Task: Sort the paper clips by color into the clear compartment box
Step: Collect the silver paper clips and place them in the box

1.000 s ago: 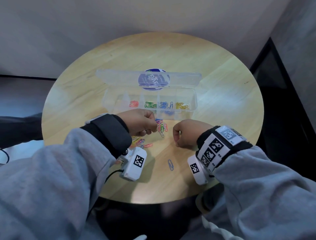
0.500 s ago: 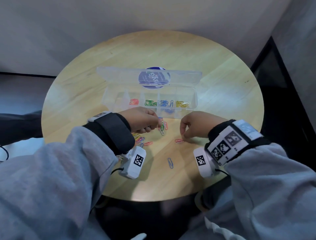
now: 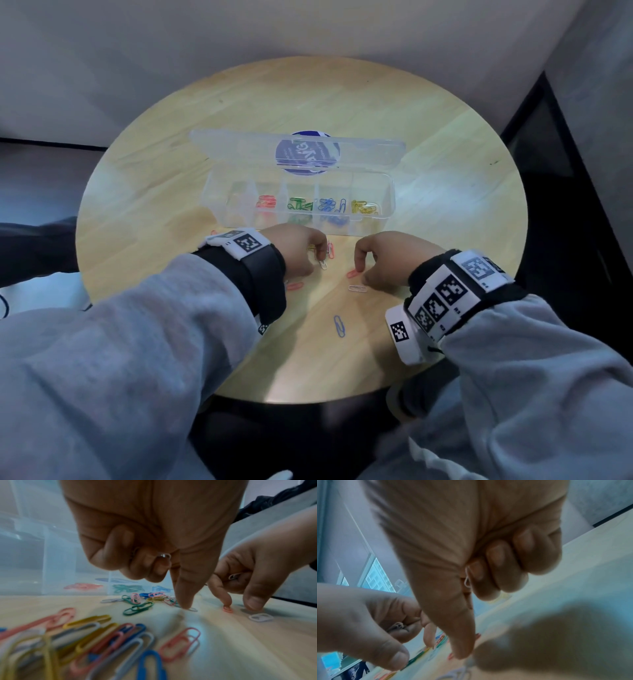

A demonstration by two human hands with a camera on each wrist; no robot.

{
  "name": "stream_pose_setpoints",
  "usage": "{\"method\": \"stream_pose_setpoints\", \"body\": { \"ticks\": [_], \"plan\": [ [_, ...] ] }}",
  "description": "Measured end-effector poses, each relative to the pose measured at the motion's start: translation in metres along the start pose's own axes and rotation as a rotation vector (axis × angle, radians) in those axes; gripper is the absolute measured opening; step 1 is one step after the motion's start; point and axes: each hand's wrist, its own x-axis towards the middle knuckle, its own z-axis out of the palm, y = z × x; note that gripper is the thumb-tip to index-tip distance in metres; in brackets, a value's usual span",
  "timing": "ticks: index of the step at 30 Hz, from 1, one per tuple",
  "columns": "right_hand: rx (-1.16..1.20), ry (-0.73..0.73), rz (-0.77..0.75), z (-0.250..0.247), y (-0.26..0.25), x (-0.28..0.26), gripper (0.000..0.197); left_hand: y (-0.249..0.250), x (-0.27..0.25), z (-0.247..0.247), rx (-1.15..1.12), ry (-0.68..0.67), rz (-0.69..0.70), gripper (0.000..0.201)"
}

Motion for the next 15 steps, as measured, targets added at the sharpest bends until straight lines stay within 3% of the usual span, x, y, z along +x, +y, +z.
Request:
{"method": "stream_pose_setpoints", "body": {
  "ticks": [9,11,15],
  "plan": [
    [-0.063,-0.108,-0.077,0.003,-0.009,-0.001,0.006,0.008,0.01,0.0,0.162,0.003,0.039,0.016],
    [-0.086,-0.12,-0.068,0.004,-0.011,0.001,0.011,0.01,0.01,0.002,0.176,-0.002,0.054,0.004],
    [-0.118,-0.133,-0.022,0.008,-0.014,0.003,0.019,0.011,0.012,0.005,0.194,-0.014,0.058,0.006]
  ]
}}
